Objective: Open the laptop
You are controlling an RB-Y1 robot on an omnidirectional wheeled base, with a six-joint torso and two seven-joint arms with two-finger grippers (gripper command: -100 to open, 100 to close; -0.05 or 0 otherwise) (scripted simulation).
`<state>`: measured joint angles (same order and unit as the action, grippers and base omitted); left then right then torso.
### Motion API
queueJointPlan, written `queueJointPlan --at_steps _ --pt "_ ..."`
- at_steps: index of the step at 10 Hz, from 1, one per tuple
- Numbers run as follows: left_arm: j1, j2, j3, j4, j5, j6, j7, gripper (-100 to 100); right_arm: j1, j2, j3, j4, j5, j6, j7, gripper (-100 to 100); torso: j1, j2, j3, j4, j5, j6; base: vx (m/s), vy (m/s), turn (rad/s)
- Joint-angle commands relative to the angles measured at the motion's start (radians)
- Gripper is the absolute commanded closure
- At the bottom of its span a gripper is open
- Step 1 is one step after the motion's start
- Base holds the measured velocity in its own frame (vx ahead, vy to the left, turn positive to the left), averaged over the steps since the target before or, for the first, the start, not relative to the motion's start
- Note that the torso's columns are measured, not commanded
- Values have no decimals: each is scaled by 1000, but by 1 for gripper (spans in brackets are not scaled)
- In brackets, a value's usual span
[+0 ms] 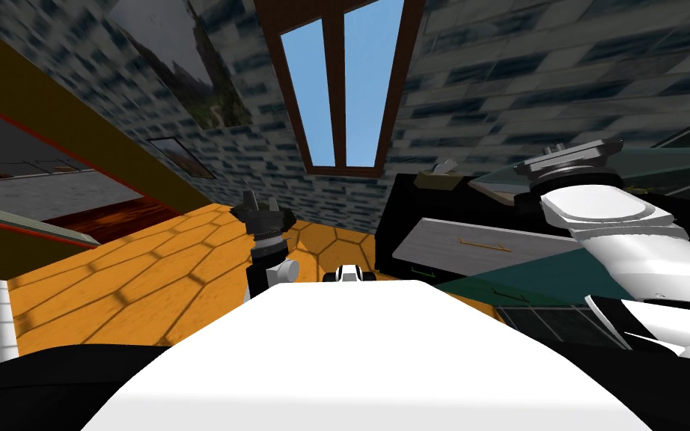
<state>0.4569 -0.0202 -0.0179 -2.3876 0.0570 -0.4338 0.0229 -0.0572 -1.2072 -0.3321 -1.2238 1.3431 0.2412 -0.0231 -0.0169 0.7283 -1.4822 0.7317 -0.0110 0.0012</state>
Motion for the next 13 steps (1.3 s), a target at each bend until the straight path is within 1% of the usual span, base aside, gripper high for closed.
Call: queueJointPlan --at_steps 1,2,3,4,5,6,7,8,9,10,11,12,13 --pt "0 0 0 0 0 0 0 0 -69 -6 78 65 60 80 -58 100 2 5 3 2 2 -5 -170 -44 140" --pt "0 0 0 0 0 0 0 0 -69 -6 106 65 75 113 -77 100 5 7 5 3 4 -1 -88 -21 26" --pt "0 0 0 0 0 0 0 0 -69 -6 137 65 75 133 -78 100 8 6 4 4 5 3 -17 -4 -26" --pt "0 0 0 0 0 0 0 0 -119 -14 166 109 120 166 -123 100 8 4 3 3 5 3 -102 -18 144" --pt "0 0 0 0 0 0 0 0 -146 -14 195 131 147 194 -146 100 10 7 4 4 7 -2 -145 -28 121" --pt "0 0 0 0 0 0 0 0 -148 -14 229 131 173 223 -175 100 13 10 6 6 9 -1 -84 -24 20" --pt "0 0 0 0 0 0 0 0 -148 -14 257 131 173 252 -175 100 15 9 6 6 9 2 -23 -16 -12" --pt "0 0 0 0 0 0 0 0 -148 -14 268 131 173 256 -175 100 16 8 6 6 9 2 6 1 -15" --pt "0 0 0 0 0 0 0 0 -195 -22 305 177 220 298 -222 100 15 8 5 6 10 1 -115 -29 179" --pt "0 0 0 0 0 0 0 0 -223 -22 334 198 246 322 -245 100 15 12 7 7 11 -3 -164 -37 127" --pt "0 0 0 0 0 0 0 0 -226 -22 366 198 270 350 -273 100 16 14 9 8 11 -1 -89 -6 -8" --pt "0 0 0 0 0 0 0 0 -226 -22 396 198 270 379 -273 100 18 10 7 7 11 0 -24 6 -31" --pt "0 0 0 0 0 0 0 0 -266 -30 420 237 309 408 -311 100 18 6 4 5 11 -1 -121 24 191"
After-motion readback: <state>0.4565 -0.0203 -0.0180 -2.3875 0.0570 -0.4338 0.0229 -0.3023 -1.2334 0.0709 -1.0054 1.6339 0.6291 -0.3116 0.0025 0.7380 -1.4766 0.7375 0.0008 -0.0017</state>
